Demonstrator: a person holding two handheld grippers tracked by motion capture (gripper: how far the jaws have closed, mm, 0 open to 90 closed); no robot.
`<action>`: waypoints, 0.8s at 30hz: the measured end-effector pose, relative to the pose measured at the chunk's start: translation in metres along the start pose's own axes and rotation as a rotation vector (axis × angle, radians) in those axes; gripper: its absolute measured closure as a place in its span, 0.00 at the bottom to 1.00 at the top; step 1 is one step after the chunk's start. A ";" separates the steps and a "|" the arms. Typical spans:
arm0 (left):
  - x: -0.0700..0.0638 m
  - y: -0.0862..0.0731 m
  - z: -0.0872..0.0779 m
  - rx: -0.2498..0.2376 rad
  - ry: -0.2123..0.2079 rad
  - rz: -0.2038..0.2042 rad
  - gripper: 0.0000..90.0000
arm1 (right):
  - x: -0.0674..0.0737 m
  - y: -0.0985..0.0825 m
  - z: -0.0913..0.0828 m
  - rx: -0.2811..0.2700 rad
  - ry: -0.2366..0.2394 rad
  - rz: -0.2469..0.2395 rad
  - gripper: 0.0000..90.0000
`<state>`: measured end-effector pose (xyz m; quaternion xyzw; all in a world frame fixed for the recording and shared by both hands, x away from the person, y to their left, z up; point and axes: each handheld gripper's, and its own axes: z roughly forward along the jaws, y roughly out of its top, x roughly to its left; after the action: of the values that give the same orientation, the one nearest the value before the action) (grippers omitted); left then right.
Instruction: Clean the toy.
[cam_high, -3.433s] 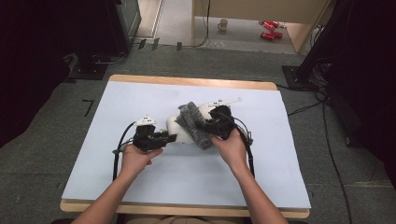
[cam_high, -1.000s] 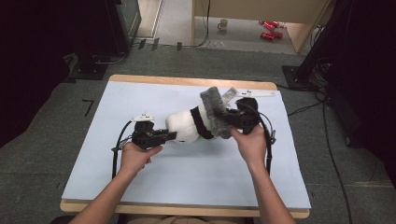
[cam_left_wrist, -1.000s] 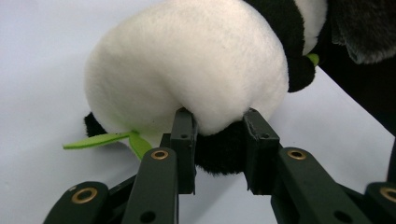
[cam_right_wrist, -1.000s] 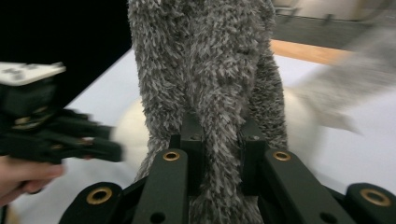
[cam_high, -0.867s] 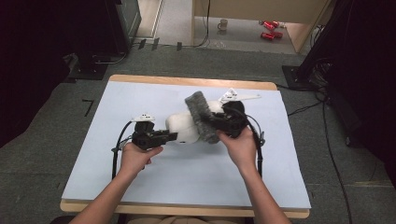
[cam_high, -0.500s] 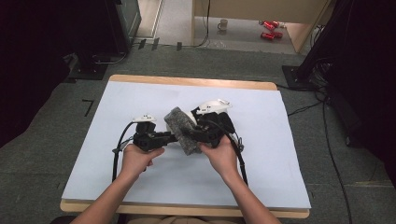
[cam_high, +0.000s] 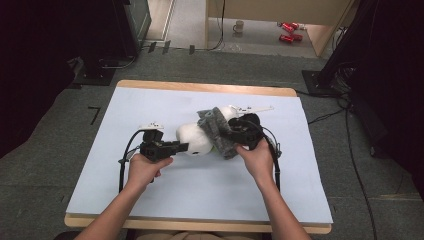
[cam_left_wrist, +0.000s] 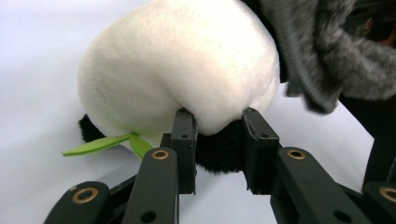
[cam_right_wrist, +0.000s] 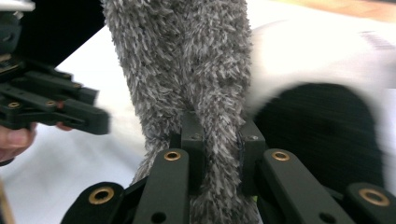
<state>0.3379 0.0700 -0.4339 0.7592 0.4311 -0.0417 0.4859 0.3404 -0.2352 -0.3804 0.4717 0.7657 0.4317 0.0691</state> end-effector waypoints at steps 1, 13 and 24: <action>0.001 0.000 0.000 -0.005 -0.001 -0.001 0.78 | -0.004 0.000 -0.004 -0.007 -0.009 0.008 0.87; 0.001 0.000 0.000 -0.014 0.022 0.049 0.78 | -0.051 -0.010 -0.022 -0.062 -0.073 0.138 0.87; 0.003 -0.001 -0.002 -0.032 0.044 0.077 0.76 | -0.050 -0.008 -0.030 -0.085 -0.120 0.134 0.87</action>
<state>0.3387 0.0731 -0.4350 0.7680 0.4128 0.0007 0.4896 0.3471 -0.2936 -0.3825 0.5436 0.7078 0.4386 0.1060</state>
